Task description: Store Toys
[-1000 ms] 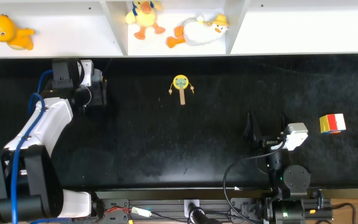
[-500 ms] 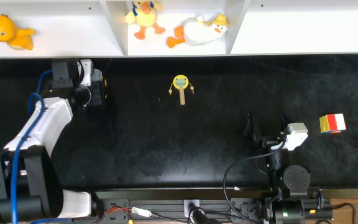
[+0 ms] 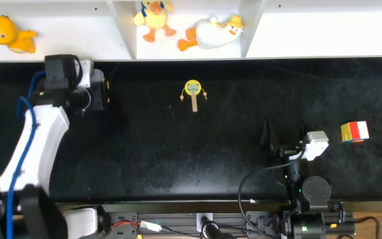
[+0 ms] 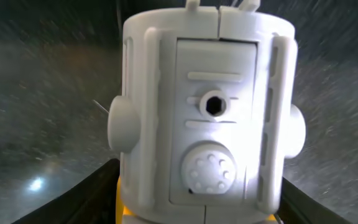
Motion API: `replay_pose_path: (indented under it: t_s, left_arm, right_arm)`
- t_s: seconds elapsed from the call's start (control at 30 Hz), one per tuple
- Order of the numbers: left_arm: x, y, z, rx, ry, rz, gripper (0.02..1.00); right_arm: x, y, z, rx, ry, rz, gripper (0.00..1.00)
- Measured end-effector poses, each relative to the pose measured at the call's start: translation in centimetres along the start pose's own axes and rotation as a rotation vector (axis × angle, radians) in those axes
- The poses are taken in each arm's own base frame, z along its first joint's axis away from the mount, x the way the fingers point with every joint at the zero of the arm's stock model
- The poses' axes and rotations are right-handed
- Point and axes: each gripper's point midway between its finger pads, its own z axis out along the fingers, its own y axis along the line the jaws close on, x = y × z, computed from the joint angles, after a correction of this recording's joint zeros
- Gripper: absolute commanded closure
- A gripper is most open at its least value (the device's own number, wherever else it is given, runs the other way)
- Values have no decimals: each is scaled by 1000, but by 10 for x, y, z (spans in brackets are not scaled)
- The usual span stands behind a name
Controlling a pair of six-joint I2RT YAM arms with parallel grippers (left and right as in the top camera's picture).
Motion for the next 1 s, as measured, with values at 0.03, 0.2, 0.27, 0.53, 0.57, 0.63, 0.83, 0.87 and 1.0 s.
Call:
replay_pose_path:
  t_s: [0.03, 0.2, 0.27, 0.53, 0.57, 0.63, 0.83, 0.87, 1.0]
  left_arm:
    - [-7, -1, -5, 1, -32, 2, 939]
    - [-45, -3, -20, 6, -199, 12, 980]
    - [-55, -3, -22, 7, -237, 15, 982]
    - [-84, -1, -29, -10, -362, 21, 982]
    - [-86, 0, -29, -17, -369, 20, 982]
    - [-89, 3, -25, -30, -375, 23, 982]
    - [-89, 6, -7, -43, -354, 22, 982]
    - [-90, 6, -5, -44, -352, 22, 982]
    - [-104, 6, -3, -45, -360, 22, 982]
  right_arm:
    - [0, 0, 0, 0, 0, 0, 5]
    - [0, 0, 0, 0, 0, 0, 5]
    - [0, 0, 0, 0, 0, 0, 7]
    - [0, 0, 0, 0, 0, 0, 5]
    - [0, 0, 0, 0, 0, 0, 5]
    - [0, 0, 0, 0, 0, 0, 5]
    - [0, 0, 0, 0, 0, 0, 7]
    - [0, 0, 0, 0, 0, 0, 7]
    - [0, 0, 0, 0, 0, 0, 7]
